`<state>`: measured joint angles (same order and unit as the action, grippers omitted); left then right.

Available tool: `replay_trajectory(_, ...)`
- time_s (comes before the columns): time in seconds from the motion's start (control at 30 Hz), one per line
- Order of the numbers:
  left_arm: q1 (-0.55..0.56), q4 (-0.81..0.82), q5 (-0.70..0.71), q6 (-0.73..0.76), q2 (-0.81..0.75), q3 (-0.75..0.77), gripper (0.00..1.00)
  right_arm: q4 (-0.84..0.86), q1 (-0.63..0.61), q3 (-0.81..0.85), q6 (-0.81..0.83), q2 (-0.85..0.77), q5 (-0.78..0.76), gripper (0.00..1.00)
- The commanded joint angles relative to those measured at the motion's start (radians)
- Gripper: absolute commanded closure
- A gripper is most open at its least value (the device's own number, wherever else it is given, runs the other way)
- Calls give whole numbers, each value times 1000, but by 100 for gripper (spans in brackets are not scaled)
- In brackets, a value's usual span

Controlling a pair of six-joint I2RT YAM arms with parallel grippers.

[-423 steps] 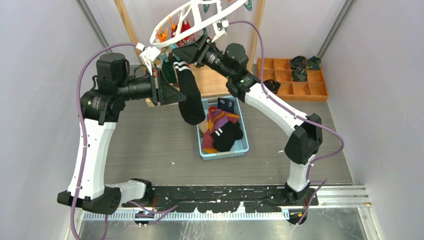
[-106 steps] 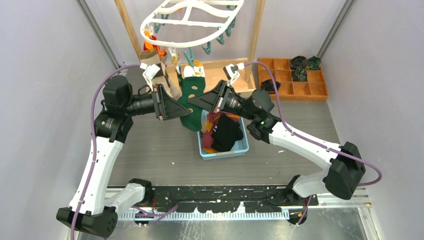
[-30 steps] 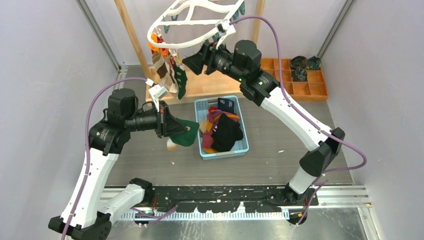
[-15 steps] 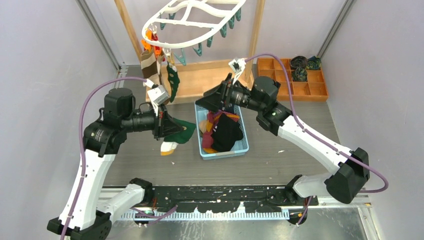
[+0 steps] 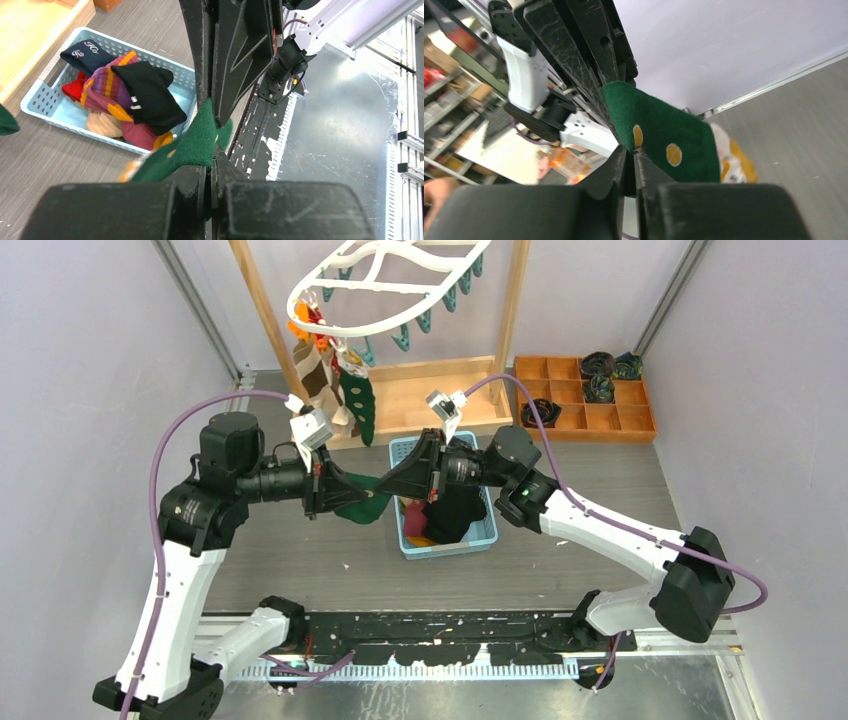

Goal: Remove the socks clipped to the hanger
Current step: Place the sock in the bin.

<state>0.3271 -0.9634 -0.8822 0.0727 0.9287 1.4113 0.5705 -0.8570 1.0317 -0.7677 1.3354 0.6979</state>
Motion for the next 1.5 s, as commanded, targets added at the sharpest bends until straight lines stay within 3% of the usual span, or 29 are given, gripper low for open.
replay_trajectory(0.0, 3, -9, -13, 33, -18, 29, 100, 115, 1, -12, -68, -22, 3, 98)
replay_trajectory(0.1, 3, -10, 5, 20, -20, 14, 90, 10, 2, -9, -29, -51, -36, 99)
replay_trajectory(0.13, 3, -11, 15, 13, -22, 9, 77, -34, 4, -7, -13, -61, -50, 99)
replay_trajectory(0.2, 3, -16, 50, -16, -25, -1, 25, -153, 14, -3, 24, -85, -88, 99)
replay_trajectory(0.23, 3, -25, 71, -27, -24, -7, 6, -228, 24, -3, 47, -94, -112, 99)
replay_trajectory(0.27, 3, -36, 94, -37, -23, -14, 1, -301, 39, -2, 71, -103, -144, 99)
replay_trajectory(0.4, 2, -103, 208, -36, 16, -48, 0, -506, 129, -40, 158, -92, -231, 99)
replay_trajectory(0.6, -11, -109, 259, -65, 50, -76, 0, -736, 205, -18, 352, 92, -438, 99)
replay_trajectory(0.9, -57, -125, 270, -124, 80, -40, 0, -739, 211, 46, 423, 392, -822, 99)
replay_trajectory(1.1, -185, -177, 226, -97, 138, 4, 0, -639, 206, -31, 359, 405, -951, 99)
replay_trajectory(1.17, -262, -171, 170, -93, 151, 7, 0, -609, 206, -60, 347, 338, -946, 91)
replay_trajectory(1.3, -383, -190, 112, -77, 197, 41, 0, -613, 205, -57, 308, 161, -896, 56)
replay_trajectory(1.47, -419, -191, 92, -77, 221, 58, 0, -632, 201, 57, 296, 68, -816, 27)
